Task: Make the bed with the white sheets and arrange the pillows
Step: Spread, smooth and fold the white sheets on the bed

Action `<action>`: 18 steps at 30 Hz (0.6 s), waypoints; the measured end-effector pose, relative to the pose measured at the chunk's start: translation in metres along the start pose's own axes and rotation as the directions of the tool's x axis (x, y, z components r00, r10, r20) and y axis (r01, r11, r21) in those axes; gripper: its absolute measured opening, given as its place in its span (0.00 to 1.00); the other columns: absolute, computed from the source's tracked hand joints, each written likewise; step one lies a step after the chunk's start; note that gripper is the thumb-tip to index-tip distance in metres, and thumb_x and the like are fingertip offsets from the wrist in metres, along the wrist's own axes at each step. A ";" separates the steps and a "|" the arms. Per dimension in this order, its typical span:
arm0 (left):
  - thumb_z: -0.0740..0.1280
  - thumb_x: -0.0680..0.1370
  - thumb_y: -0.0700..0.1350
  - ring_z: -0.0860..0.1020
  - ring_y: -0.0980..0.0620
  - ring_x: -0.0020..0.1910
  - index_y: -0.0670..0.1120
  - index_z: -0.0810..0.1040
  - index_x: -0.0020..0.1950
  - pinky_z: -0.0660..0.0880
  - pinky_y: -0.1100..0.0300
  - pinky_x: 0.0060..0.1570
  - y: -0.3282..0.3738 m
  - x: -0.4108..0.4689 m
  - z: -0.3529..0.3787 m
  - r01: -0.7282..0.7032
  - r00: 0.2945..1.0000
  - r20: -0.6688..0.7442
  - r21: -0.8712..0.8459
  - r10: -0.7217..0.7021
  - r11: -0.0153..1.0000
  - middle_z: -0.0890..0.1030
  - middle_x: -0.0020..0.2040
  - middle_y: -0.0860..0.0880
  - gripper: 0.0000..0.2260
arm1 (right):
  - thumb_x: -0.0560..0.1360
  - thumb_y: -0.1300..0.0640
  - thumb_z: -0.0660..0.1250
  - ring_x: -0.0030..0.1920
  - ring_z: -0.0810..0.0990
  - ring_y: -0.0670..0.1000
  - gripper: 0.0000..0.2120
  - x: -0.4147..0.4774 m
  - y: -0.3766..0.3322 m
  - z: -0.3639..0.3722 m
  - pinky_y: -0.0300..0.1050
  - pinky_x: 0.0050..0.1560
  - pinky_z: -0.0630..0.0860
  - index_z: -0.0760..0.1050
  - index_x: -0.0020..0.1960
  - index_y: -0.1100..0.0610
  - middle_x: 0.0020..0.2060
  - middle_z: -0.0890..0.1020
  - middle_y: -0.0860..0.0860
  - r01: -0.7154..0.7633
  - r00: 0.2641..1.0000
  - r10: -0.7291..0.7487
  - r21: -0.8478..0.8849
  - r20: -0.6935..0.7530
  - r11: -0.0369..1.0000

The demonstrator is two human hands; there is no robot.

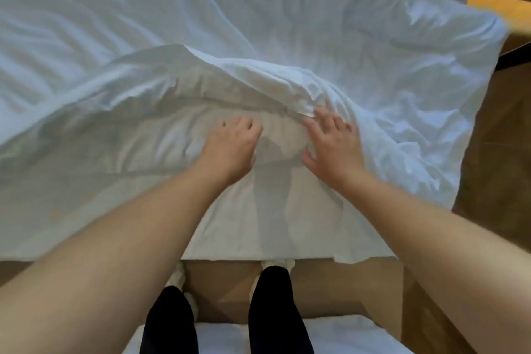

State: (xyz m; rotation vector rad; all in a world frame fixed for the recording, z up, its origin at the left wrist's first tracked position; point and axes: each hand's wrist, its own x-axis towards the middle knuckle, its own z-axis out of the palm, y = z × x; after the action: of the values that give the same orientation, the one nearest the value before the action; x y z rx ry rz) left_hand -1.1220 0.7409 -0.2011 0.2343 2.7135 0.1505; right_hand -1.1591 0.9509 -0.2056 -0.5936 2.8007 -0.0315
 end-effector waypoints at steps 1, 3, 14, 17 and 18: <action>0.63 0.74 0.46 0.72 0.43 0.60 0.46 0.70 0.65 0.67 0.50 0.54 0.009 0.000 0.012 0.006 0.998 0.056 0.004 -0.006 1.000 0.74 0.61 0.44 0.19 | 0.61 0.55 0.76 0.65 0.71 0.59 0.33 -0.019 0.016 0.013 0.60 0.57 0.71 0.73 0.66 0.55 0.68 0.72 0.57 0.021 1.000 -0.022 -0.069 -0.016 0.997; 0.65 0.75 0.49 0.71 0.43 0.63 0.47 0.69 0.68 0.69 0.49 0.58 0.020 0.014 0.025 0.120 0.987 0.128 -0.156 -0.101 0.980 0.73 0.64 0.45 0.22 | 0.62 0.56 0.77 0.70 0.67 0.59 0.40 -0.038 0.050 0.026 0.64 0.59 0.70 0.66 0.71 0.51 0.72 0.67 0.57 -0.074 0.997 0.077 -0.104 0.025 0.992; 0.64 0.79 0.50 0.81 0.50 0.47 0.47 0.77 0.55 0.79 0.56 0.49 0.077 0.101 -0.018 0.508 0.768 0.609 -0.767 -0.197 -0.392 0.81 0.49 0.48 0.09 | 0.67 0.40 0.75 0.72 0.58 0.69 0.55 -0.115 0.149 0.051 0.72 0.66 0.63 0.36 0.76 0.39 0.76 0.50 0.58 -0.962 0.256 0.761 0.236 0.596 0.139; 0.65 0.78 0.56 0.80 0.51 0.52 0.50 0.78 0.56 0.76 0.53 0.56 0.090 0.097 -0.019 0.559 0.784 0.614 -0.763 -0.094 -0.326 0.82 0.50 0.50 0.13 | 0.65 0.41 0.78 0.72 0.62 0.69 0.57 -0.127 0.163 0.046 0.73 0.59 0.69 0.37 0.77 0.39 0.76 0.56 0.57 -0.888 0.110 0.607 0.352 0.787 -0.295; 0.66 0.77 0.58 0.80 0.51 0.53 0.51 0.78 0.57 0.75 0.53 0.57 0.097 0.096 -0.021 0.556 0.795 0.603 -0.766 -0.063 -0.323 0.82 0.51 0.51 0.14 | 0.65 0.41 0.78 0.72 0.61 0.69 0.57 -0.133 0.165 0.048 0.75 0.58 0.69 0.39 0.77 0.39 0.76 0.58 0.56 -0.828 0.103 0.548 0.377 0.830 -0.415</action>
State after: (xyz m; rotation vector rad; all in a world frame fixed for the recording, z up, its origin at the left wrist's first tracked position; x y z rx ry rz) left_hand -1.2034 0.8523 -0.2064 -0.9596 1.2773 1.8235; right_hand -1.0944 1.1573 -0.2293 1.5794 1.6278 -1.0451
